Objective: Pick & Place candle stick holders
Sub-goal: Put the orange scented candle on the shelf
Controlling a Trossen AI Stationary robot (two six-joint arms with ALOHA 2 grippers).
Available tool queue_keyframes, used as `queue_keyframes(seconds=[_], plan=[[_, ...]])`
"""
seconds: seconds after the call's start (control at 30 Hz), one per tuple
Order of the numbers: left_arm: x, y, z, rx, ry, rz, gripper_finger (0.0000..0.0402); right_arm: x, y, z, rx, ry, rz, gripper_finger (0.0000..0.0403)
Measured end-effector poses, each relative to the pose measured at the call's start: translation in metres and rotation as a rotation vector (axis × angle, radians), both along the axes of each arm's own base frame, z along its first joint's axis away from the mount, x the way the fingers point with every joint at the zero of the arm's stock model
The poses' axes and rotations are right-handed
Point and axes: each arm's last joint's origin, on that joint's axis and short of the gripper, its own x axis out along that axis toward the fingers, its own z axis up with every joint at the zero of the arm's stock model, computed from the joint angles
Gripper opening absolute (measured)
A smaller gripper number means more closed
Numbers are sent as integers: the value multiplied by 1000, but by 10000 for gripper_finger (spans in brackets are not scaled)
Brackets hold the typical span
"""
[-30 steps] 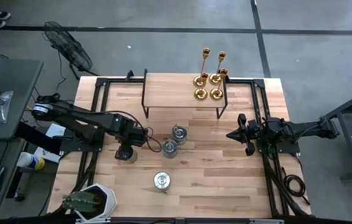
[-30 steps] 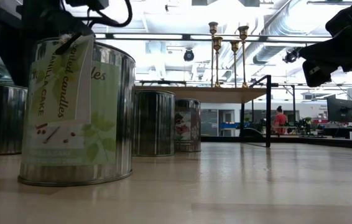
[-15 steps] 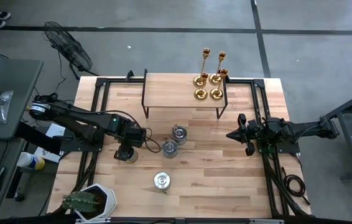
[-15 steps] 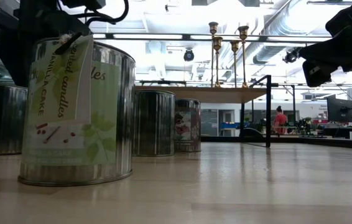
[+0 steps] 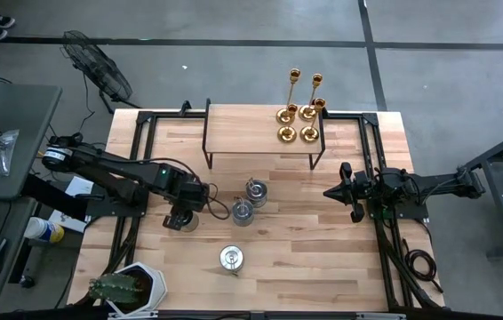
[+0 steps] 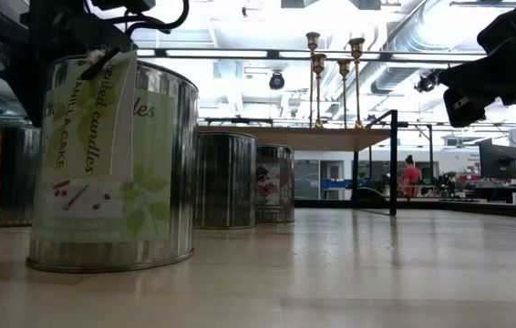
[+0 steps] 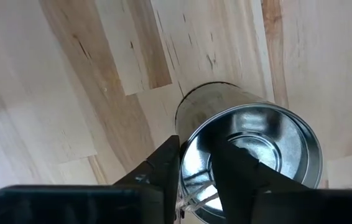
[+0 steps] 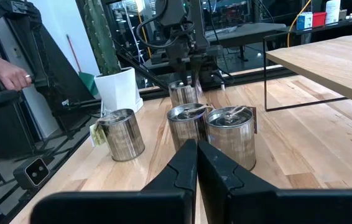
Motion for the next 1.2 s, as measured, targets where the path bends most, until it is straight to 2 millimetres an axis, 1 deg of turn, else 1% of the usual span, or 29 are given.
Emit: queue_keyframes(seconds=[0.37, 0.77, 0.9, 1.2], plan=[[0, 0, 0, -7, 0, 39, 59, 0, 0, 0, 0, 0, 0, 4], [0, 0, -1, -18, 1, 62, 5, 0, 0, 0, 0, 0, 0, 4], [0, 0, -1, -26, 3, 79, 2, 0, 0, 0, 0, 0, 0, 4], [1, -1, -1, -64, 5, 214, 1, 0, 0, 0, 0, 0, 0, 4]])
